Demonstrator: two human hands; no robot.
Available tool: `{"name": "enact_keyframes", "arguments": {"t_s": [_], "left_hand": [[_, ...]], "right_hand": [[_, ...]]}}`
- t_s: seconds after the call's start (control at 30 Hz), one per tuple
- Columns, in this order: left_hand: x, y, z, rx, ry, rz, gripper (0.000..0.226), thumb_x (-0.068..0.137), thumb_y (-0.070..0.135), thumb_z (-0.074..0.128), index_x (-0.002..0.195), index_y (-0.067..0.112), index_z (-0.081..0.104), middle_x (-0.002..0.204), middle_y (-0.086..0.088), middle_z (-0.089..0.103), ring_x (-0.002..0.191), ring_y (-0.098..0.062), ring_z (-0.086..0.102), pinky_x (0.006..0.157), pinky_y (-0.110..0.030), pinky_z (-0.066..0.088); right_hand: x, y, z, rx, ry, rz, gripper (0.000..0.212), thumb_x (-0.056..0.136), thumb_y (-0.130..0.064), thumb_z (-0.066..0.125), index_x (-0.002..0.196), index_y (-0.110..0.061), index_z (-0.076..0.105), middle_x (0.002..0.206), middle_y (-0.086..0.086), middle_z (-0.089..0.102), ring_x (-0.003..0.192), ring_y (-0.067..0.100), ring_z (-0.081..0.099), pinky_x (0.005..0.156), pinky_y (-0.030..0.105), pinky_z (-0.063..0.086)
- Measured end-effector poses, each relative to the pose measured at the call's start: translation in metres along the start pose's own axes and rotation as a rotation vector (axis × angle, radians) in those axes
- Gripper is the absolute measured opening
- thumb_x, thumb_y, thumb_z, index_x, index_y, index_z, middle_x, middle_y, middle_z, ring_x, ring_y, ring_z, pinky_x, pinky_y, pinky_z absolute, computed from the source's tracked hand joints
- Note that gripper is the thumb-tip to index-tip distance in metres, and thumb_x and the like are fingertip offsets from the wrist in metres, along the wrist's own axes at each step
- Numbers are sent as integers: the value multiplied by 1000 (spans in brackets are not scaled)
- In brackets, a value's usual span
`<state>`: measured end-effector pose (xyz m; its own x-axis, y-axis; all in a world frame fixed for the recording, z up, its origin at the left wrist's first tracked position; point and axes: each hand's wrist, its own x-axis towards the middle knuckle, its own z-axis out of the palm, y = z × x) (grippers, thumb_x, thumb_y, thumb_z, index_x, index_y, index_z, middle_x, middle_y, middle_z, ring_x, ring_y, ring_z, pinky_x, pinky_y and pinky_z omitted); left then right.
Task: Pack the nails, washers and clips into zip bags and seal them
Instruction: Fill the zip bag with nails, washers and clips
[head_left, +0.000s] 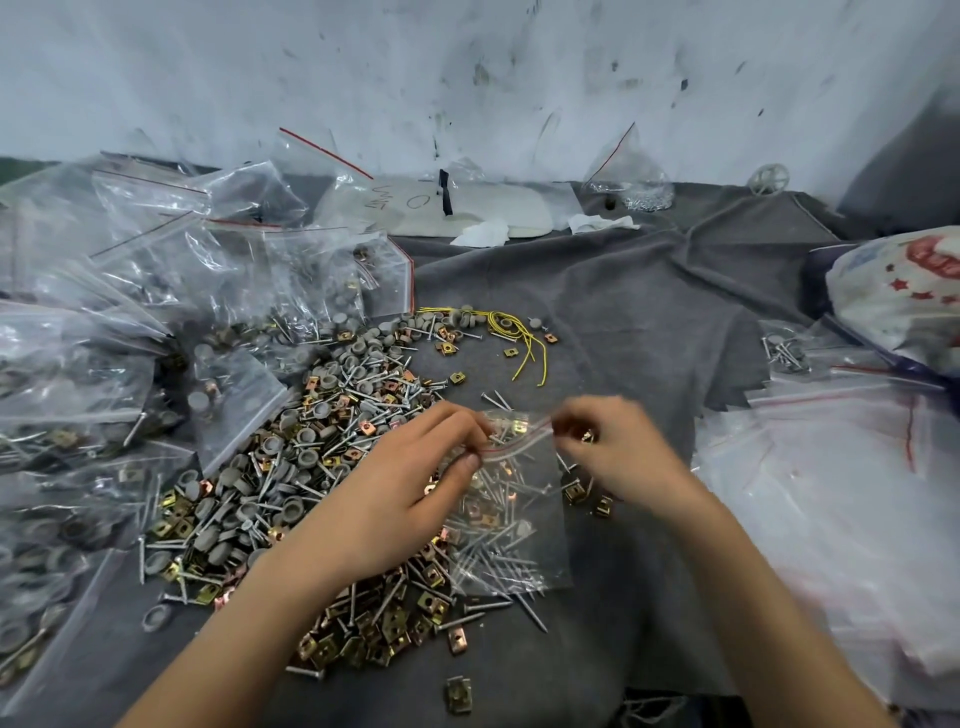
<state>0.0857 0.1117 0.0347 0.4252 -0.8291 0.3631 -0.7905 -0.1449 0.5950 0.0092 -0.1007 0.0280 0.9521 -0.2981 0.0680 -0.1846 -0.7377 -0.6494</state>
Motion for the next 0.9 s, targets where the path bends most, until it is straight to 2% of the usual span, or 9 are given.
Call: {"name": "enact_keyframes", "arguments": {"t_s": [0.1, 0.2, 0.3, 0.37, 0.47, 0.53, 0.67, 0.8, 0.9], "left_hand": [[-1, -3, 0, 5, 17, -22, 11, 93, 32, 37, 94, 27, 48, 107, 4, 59, 98, -11, 57, 85, -31, 43], [-2, -5, -1, 19, 21, -30, 10, 94, 28, 41, 94, 24, 50, 107, 2, 60, 100, -11, 57, 85, -28, 42], [-2, -5, -1, 24, 21, -40, 7, 93, 19, 45, 94, 20, 52, 108, 2, 60, 102, -11, 56, 87, -26, 42], [-1, -4, -1, 21, 25, -42, 9, 93, 17, 45, 94, 15, 55, 109, 1, 59, 103, -12, 56, 87, -27, 42], [1, 0, 0, 25, 24, -31, 11, 92, 16, 46, 95, 12, 57, 111, 2, 58, 104, -10, 55, 88, -28, 42], [2, 3, 0, 37, 18, -7, 11, 92, 15, 48, 94, 11, 58, 112, 2, 58, 103, -11, 56, 87, -27, 42], [7, 10, -5, 46, 13, 28, 11, 91, 15, 52, 95, 13, 62, 114, 2, 58, 106, -7, 55, 90, -18, 40], [8, 14, -10, 76, 17, 56, 12, 91, 16, 54, 96, 14, 65, 116, 1, 57, 106, -8, 55, 89, -17, 40], [8, 17, -11, 70, 26, 72, 13, 93, 19, 53, 95, 14, 64, 116, 1, 57, 105, -8, 55, 88, -18, 40]], "right_hand": [[-2, 18, 22, -217, -243, -2, 22, 80, -29, 74, 93, -12, 72, 92, 2, 65, 88, 17, 57, 79, 29, 43], [-3, 23, 32, -344, -240, -15, 32, 82, -43, 68, 96, -14, 69, 96, -1, 57, 95, 18, 47, 86, 32, 38], [-5, 21, 29, -235, -142, -39, 16, 86, -31, 67, 83, -17, 62, 87, -6, 53, 89, 16, 49, 76, 24, 36], [-7, 13, 20, -43, 40, 6, 7, 85, -21, 69, 81, -20, 63, 78, -8, 59, 76, 9, 56, 67, 16, 39], [-7, -9, -5, 229, 255, -30, 17, 81, -15, 73, 73, -27, 64, 68, -10, 64, 64, 0, 58, 63, 15, 44], [-9, -30, -22, 268, 257, -152, 18, 78, -13, 75, 74, -28, 67, 71, -9, 66, 68, 4, 60, 65, 19, 47], [-14, -60, -46, 24, 110, -359, 10, 75, -8, 77, 80, -16, 73, 78, -7, 64, 74, 3, 58, 69, 11, 43], [-17, -68, -51, -162, 55, -393, 13, 80, -5, 73, 85, -17, 74, 79, -11, 63, 74, 1, 56, 72, 8, 39], [-19, -69, -45, -104, 44, -373, 17, 80, -8, 73, 89, -22, 73, 73, -20, 59, 73, -8, 54, 70, 3, 36]]}}
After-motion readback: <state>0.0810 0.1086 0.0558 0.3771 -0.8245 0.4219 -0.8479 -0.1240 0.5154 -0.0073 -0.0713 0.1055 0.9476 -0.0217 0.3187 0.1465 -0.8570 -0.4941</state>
